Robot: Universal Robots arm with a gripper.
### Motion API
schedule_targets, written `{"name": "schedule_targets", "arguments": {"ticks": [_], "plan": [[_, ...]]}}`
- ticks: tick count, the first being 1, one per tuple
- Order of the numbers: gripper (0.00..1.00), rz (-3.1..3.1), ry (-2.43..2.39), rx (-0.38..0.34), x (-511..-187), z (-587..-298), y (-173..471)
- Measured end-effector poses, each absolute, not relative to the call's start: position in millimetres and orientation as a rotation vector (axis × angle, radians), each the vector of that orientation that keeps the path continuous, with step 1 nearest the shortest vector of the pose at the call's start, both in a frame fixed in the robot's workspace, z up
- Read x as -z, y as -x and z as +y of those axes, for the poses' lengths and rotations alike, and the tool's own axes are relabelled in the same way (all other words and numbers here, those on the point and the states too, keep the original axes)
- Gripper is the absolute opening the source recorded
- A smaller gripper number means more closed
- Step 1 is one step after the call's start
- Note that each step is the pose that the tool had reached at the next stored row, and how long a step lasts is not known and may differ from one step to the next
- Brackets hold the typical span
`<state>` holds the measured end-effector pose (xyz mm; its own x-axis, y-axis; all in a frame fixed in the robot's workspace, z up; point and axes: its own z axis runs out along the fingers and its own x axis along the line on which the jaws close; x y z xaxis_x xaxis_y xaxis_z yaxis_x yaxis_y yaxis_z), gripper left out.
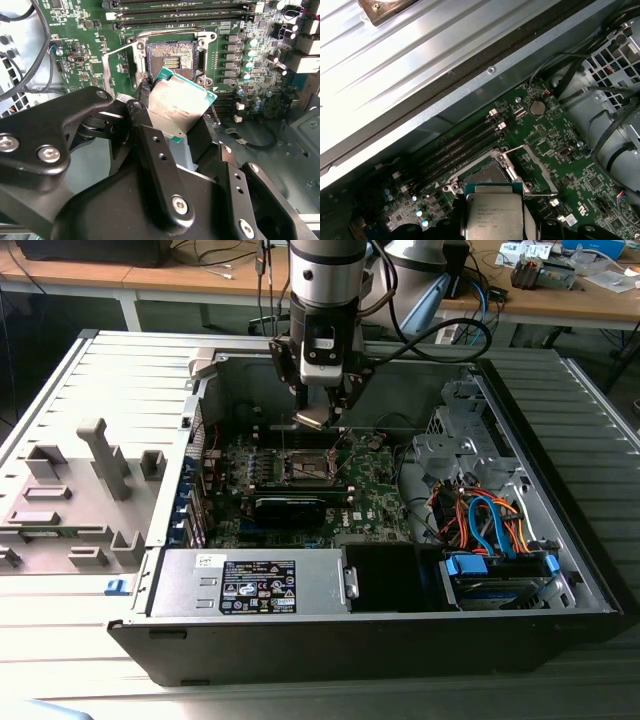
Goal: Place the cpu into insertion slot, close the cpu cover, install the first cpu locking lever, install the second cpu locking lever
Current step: 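Place the cpu into insertion slot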
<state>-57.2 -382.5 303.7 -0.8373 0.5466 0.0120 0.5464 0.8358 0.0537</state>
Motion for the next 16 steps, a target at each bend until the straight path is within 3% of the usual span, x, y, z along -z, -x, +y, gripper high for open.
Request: {"name": "schedule_targets", "arguments": {"ticks": [16], "plan": [[0.55,2.985,-0.958,-0.086,-302.8,-382.5,57.2]]}}
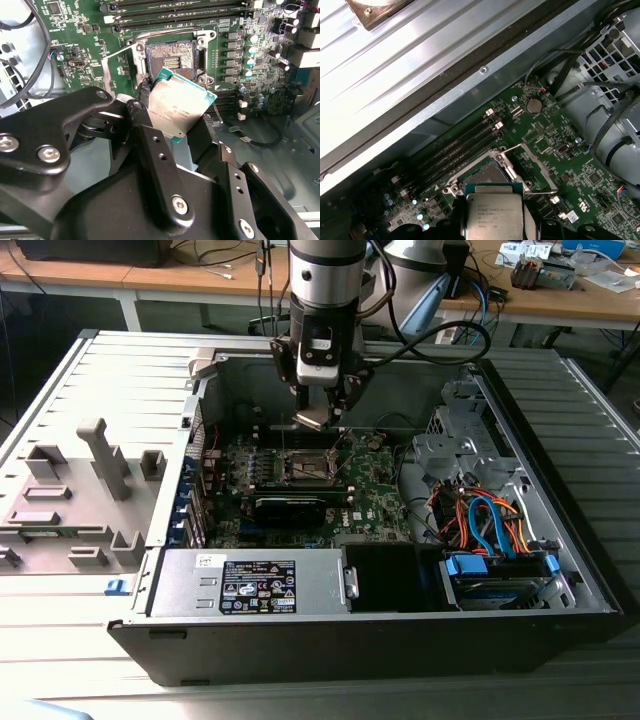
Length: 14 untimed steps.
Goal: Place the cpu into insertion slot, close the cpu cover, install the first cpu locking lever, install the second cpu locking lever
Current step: 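Place the cpu into insertion slot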
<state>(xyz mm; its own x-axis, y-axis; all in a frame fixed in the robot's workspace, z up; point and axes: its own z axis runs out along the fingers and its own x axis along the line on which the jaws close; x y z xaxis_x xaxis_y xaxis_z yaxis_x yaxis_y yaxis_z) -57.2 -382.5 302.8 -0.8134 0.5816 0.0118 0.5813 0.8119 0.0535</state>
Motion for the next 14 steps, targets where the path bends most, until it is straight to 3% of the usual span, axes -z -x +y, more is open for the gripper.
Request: {"name": "schedule_targets", "arguments": {"ticks": [14], "plan": [[0.55,2.970,-1.002,-0.085,-302.1,-382.6,57.2]]}}
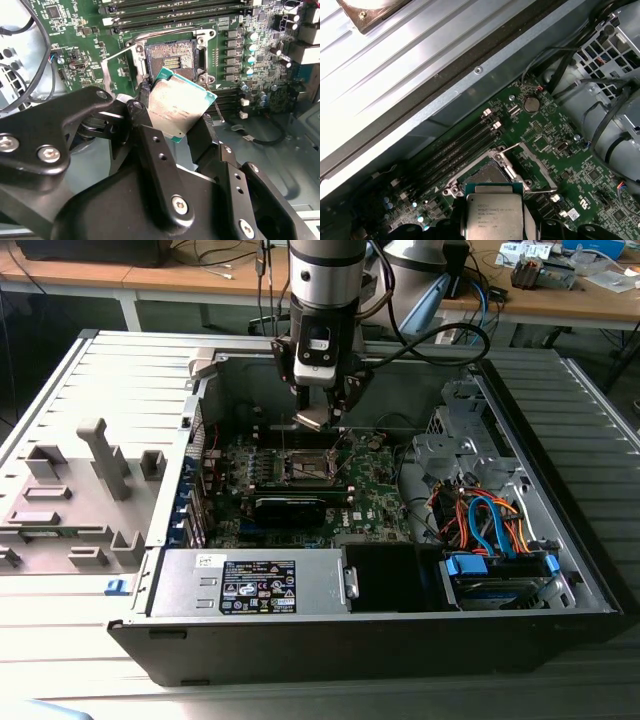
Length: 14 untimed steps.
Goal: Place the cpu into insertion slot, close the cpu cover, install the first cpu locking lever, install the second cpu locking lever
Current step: 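Place the cpu into insertion slot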
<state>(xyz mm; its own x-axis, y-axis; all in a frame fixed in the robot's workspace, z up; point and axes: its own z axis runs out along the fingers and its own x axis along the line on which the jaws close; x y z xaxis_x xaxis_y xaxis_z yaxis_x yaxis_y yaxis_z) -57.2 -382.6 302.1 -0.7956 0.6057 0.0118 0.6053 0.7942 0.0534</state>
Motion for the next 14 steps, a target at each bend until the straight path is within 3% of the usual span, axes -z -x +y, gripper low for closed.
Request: {"name": "schedule_targets", "arguments": {"ticks": [14], "plan": [[0.55,2.956,-1.041,-0.085,-301.4,-382.5,57.2]]}}
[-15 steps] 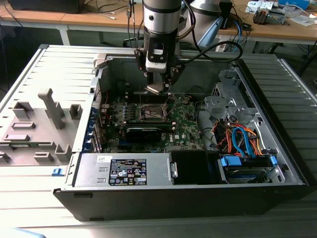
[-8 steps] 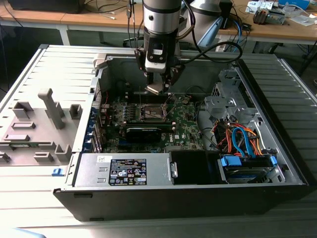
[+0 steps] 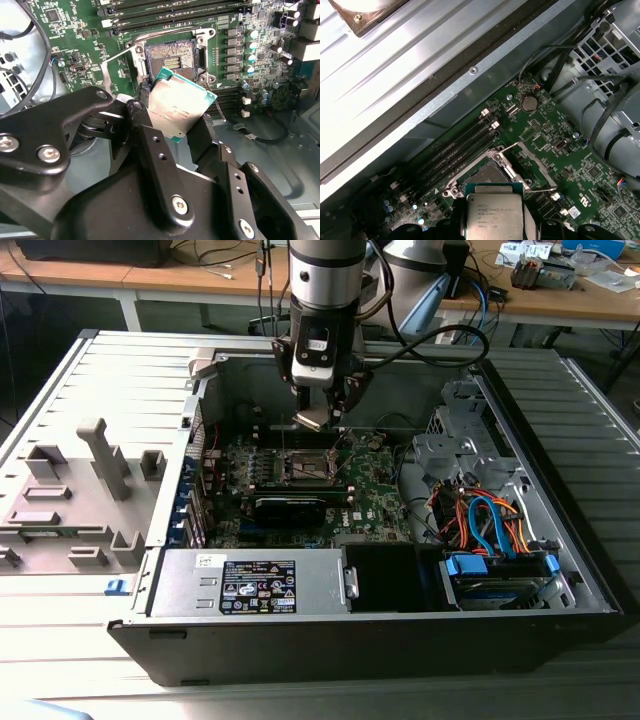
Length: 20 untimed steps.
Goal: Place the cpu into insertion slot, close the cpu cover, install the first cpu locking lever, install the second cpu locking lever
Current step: 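Place the cpu into insertion slot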
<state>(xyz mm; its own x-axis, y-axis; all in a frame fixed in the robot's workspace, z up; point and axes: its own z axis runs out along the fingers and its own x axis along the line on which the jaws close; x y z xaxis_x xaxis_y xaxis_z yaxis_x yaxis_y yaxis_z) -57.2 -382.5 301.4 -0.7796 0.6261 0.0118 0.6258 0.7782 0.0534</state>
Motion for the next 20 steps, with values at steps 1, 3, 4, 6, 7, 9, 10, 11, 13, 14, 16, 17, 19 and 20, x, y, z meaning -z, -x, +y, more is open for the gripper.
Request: {"name": "schedule_targets", "arguments": {"ticks": [1,3,4,6,7,9,10,11,13,14,16,17,19,20], "plan": [[0.55,2.955,-1.043,-0.085,-301.3,-382.5,57.2],[0.55,2.953,-1.048,-0.085,-301.2,-382.6,57.2],[0.55,2.952,-1.051,-0.085,-301.2,-382.6,57.2],[0.55,2.950,-1.057,-0.085,-301.1,-382.6,57.2],[0.55,2.949,-1.059,-0.085,-301.0,-382.5,57.2],[0.55,2.947,-1.065,-0.085,-300.9,-382.6,57.2],[0.55,2.946,-1.067,-0.085,-300.9,-382.6,57.2],[0.55,2.945,-1.069,-0.085,-300.8,-382.6,57.2],[0.55,2.944,-1.074,-0.085,-300.7,-382.6,57.2],[0.55,2.942,-1.078,-0.085,-300.7,-382.5,57.2],[0.55,2.940,-1.083,-0.085,-300.6,-382.5,57.2],[0.55,2.939,-1.086,-0.085,-300.5,-382.6,57.2],[0.55,2.937,-1.091,-0.085,-300.4,-382.5,57.2],[0.55,2.936,-1.094,-0.085,-300.4,-382.5,57.2]]}}
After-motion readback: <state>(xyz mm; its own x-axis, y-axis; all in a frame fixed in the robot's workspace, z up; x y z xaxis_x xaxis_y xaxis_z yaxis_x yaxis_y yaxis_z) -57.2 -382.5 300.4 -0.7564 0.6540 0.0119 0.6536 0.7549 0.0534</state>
